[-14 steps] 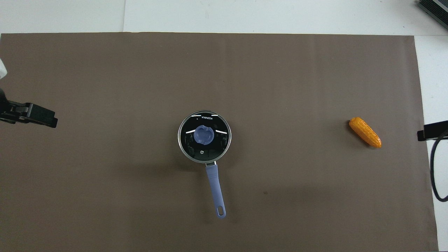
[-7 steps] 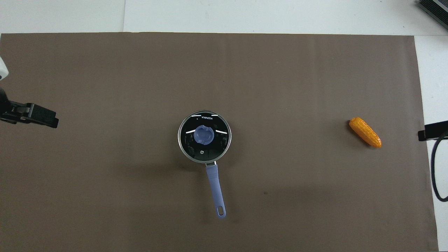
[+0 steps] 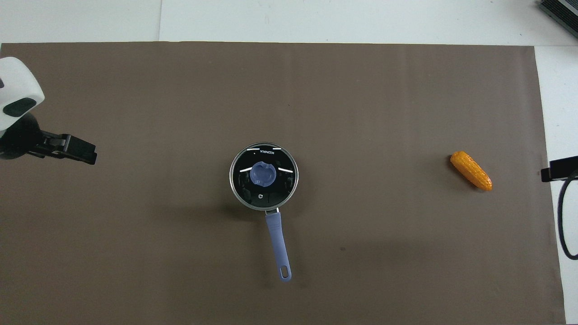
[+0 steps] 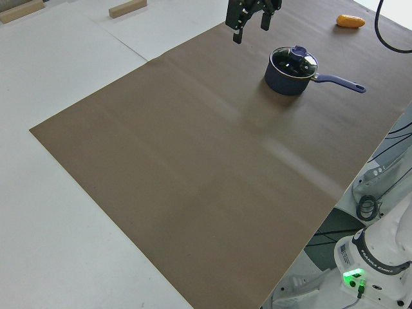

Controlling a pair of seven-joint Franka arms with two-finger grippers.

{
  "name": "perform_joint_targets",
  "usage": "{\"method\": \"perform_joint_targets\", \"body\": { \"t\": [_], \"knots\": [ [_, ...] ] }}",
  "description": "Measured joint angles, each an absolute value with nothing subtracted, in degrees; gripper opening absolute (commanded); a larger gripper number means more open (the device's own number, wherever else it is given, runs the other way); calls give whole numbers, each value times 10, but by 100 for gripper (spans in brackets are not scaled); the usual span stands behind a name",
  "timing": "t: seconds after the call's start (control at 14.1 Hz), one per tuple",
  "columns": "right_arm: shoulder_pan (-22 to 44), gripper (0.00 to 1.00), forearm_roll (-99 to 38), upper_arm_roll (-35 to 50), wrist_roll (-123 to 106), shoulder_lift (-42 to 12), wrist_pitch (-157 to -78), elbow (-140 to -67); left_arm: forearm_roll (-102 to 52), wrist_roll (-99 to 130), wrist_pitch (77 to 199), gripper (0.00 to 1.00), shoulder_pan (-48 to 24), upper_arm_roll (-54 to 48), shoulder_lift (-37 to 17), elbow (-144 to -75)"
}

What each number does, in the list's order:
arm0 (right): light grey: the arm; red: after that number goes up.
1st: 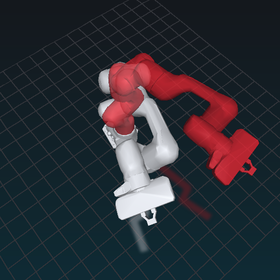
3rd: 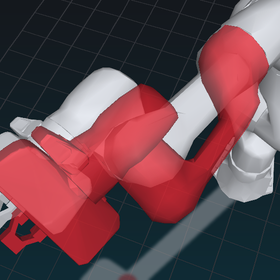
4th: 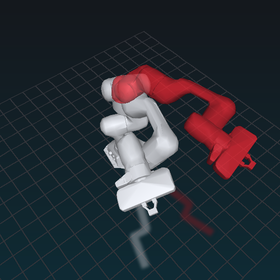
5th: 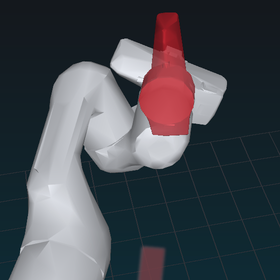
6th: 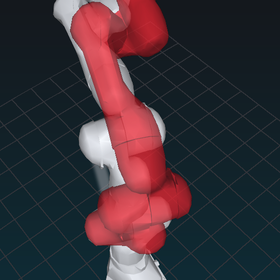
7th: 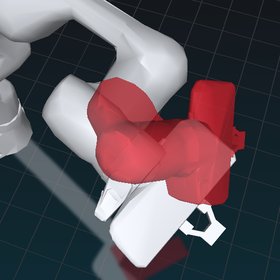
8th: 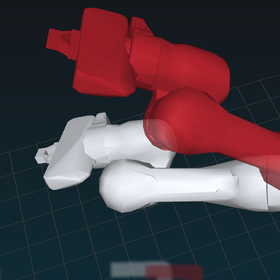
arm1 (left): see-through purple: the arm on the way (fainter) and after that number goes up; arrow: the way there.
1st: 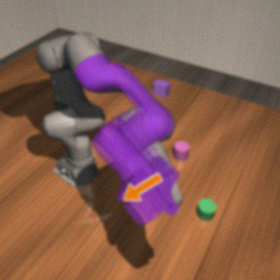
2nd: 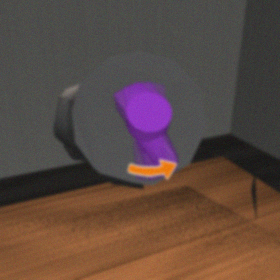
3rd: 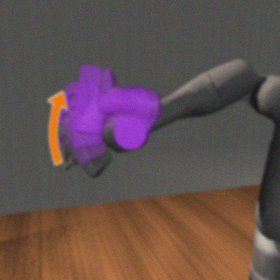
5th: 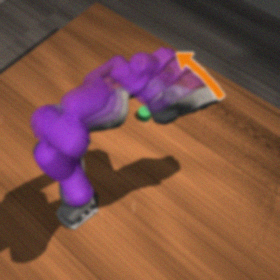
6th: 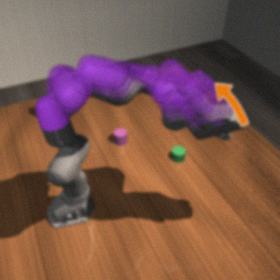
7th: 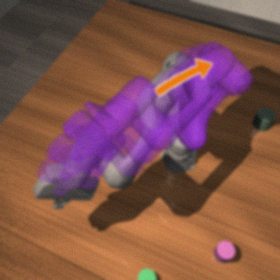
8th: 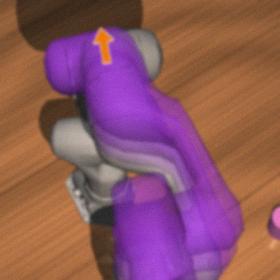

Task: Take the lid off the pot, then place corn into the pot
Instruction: 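Reach the left gripper over the pot to the blue lid knob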

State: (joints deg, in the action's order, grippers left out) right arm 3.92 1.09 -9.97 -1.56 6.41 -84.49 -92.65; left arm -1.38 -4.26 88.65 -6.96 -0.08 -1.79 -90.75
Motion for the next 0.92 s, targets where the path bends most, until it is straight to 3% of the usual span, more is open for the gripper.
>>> {"method": "perform_joint_targets", "body": {
  "t": [0.92],
  "knots": [
    [39, 100, 11, -100, -16, 65, -837, -927, -15, 204, 1022, 100, -239, -6, -105, -928]
  ]
}}
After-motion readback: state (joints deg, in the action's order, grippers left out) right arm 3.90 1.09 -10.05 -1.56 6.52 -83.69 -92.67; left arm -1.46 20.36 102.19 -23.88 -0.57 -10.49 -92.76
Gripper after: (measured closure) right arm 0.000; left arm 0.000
